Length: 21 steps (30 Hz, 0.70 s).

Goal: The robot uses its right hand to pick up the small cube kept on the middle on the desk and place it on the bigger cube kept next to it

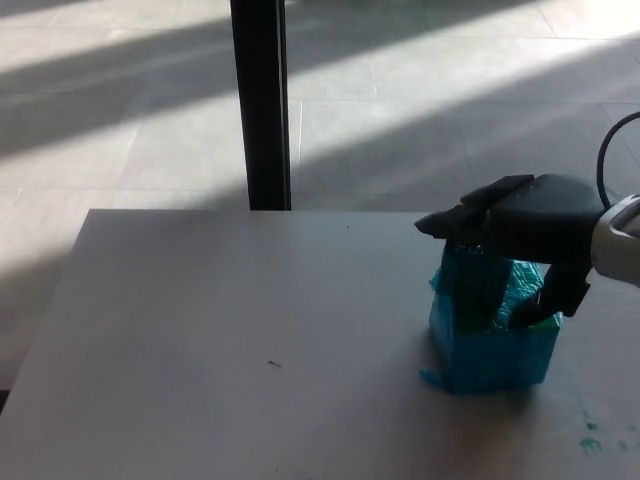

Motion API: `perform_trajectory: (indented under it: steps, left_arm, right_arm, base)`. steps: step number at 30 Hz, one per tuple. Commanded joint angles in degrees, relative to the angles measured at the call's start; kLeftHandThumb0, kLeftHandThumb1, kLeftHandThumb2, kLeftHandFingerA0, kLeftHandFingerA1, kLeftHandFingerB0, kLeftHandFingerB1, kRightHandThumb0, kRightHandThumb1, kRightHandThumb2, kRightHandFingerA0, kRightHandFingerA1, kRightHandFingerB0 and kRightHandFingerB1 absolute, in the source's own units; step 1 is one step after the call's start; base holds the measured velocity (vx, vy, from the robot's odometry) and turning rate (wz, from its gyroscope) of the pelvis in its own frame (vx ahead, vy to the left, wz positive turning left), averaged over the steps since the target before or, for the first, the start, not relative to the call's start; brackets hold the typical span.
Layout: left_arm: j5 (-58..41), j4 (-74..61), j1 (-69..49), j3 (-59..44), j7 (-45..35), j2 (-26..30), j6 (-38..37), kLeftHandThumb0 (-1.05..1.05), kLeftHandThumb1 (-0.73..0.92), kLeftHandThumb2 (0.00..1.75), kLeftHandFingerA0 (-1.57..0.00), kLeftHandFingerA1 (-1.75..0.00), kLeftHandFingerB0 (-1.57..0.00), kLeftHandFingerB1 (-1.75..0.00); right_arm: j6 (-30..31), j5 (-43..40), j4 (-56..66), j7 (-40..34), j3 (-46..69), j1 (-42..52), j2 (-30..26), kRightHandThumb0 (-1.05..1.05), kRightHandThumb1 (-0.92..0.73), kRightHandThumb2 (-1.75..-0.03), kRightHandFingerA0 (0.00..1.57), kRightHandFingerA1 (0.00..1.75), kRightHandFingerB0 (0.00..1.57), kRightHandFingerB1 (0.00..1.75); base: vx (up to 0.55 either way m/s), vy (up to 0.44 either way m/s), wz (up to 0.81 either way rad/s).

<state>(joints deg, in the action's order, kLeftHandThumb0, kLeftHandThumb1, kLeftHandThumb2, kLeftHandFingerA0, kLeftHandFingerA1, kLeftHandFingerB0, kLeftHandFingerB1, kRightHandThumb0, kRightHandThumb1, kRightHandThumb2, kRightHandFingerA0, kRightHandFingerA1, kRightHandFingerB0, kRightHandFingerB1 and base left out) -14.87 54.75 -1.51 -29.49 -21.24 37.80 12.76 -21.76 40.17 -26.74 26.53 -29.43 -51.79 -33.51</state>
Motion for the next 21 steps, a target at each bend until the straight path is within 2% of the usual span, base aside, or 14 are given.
perform_trajectory:
  steps: [1,4,5,6,7,9,11,12,15,16,17,18,19,21]
  left_arm:
    - [-0.1,-0.2,-0.3,0.2,0.1,0.7,-0.2,-0.92,0.76,1.2,-0.32,-0.58,-0.25,-0.48]
    - [-0.3,1.1,0.3,-0.1,0.5,0.5,-0.2,-0.92,0.75,1.19,-0.36,-0.59,-0.26,-0.48]
    - [-0.1,1.5,0.4,0.0,0.4,0.6,-0.5,-0.94,0.92,0.69,-0.38,-0.49,-0.36,-0.39]
    - [0.4,1.7,0.4,0.4,0.7,0.5,-1.2,-0.94,0.92,0.7,-0.37,-0.49,-0.37,-0.4]
    - [0.3,2.3,0.5,0.4,0.5,0.5,-1.7,-0.92,0.75,1.2,-0.35,-0.59,-0.24,-0.47]
    - [-0.2,1.6,0.4,0.1,1.0,0.2,-0.4,-0.93,0.76,1.19,-0.28,-0.55,-0.3,-0.5]
    - [0.0,2.0,0.4,0.5,0.3,0.3,-0.4,-0.93,0.77,1.2,-0.29,-0.56,-0.26,-0.48]
    - [-0.6,2.6,1.0,0.1,-0.1,0.5,0.9,-1.0,0.81,0.82,-0.36,-0.52,-0.3,-0.41]
    - [-0.5,2.8,0.9,0.2,-0.3,0.6,0.7,-0.98,0.83,0.8,-0.35,-0.52,-0.31,-0.41]
    - [-0.2,2.7,0.8,0.5,-0.2,0.6,0.3,-0.93,0.92,0.72,-0.35,-0.49,-0.34,-0.39]
    - [-0.1,1.7,0.4,0.5,0.5,0.3,0.2,-0.95,0.83,0.8,-0.37,-0.54,-0.32,-0.42]
    - [-0.2,1.5,0.3,0.4,0.7,0.2,0.1,-0.96,0.83,0.8,-0.37,-0.53,-0.32,-0.42]
    - [-0.1,1.3,0.2,0.4,0.7,0.2,0.1,-0.92,0.77,1.21,-0.32,-0.59,-0.25,-0.48]
    - [-0.4,1.4,-0.3,0.2,0.4,-0.1,-0.4,-0.9,0.76,1.2,-0.35,-0.59,-0.23,-0.47]
  right_arm:
    - [2.6,2.7,0.2,3.3,-0.3,0.0,-1.5,-0.74,-0.47,-0.76,0.0,0.08,0.0,0.0]
    - [2.9,3.0,0.3,3.6,-0.1,-0.2,-1.9,-0.74,-0.46,-0.75,0.0,0.07,0.0,0.0]
    - [2.9,3.3,0.5,3.6,0.0,-0.3,-2.2,-0.75,-0.46,-0.76,0.0,0.08,0.0,0.0]
    - [2.3,3.4,0.2,2.6,0.2,-0.4,-2.5,-0.75,-0.47,-0.78,0.0,0.08,0.0,0.0]
    - [2.4,3.5,0.4,2.5,0.6,-0.6,-2.8,-0.76,-0.48,-0.79,0.0,0.09,0.0,0.0]
    - [0.9,3.0,-0.8,0.1,1.3,-0.8,-2.8,-0.74,-0.47,-0.83,0.0,0.13,0.0,0.03]
    - [0.9,3.4,-0.8,-0.6,1.7,-1.3,-2.7,-0.76,-0.49,-0.82,0.0,0.11,0.0,0.0]
    - [0.4,2.2,-0.5,-1.2,2.7,-1.4,-2.5,-0.77,-0.49,-0.82,0.0,0.1,0.0,0.0]
    - [0.5,2.0,-0.4,-1.7,3.5,-1.6,-2.1,-0.78,-0.5,-0.82,0.0,0.09,0.0,0.0]
    - [0.4,1.5,-0.2,-2.1,4.2,-1.7,-1.8,-0.8,-0.5,-0.83,0.0,0.08,0.0,0.0]
    - [0.4,0.1,0.6,-2.3,5.8,-2.1,-1.6,-0.81,-0.46,-0.55,0.0,0.0,0.0,0.0]
    - [0.7,-0.7,1.0,-2.5,6.9,-2.3,-1.4,-0.85,-0.52,-0.87,0.0,0.1,0.0,0.01]
    - [1.1,-0.8,1.4,-2.1,7.4,-2.5,-1.3,-0.89,-0.53,-0.87,0.0,0.1,0.0,0.0]
    - [3.1,-3.1,1.9,-0.4,9.6,-3.1,-0.7,-0.88,-0.53,-0.87,0.0,0.12,0.0,0.0]
  base:
    - [0.0,0.0,0.0]
    - [0.0,0.0,0.0]
    - [0.0,0.0,0.0]
    - [0.0,0.0,0.0]
    - [0.0,0.0,0.0]
    - [0.0,0.0,0.0]
    - [0.0,0.0,0.0]
    - [0.0,0.0,0.0]
    - [0.0,0.0,0.0]
    - [0.0,0.0,0.0]
    - [0.0,0.0,0.0]
    - [0.0,0.0,0.0]
    - [0.0,0.0,0.0]
    - [0.0,0.0,0.0]
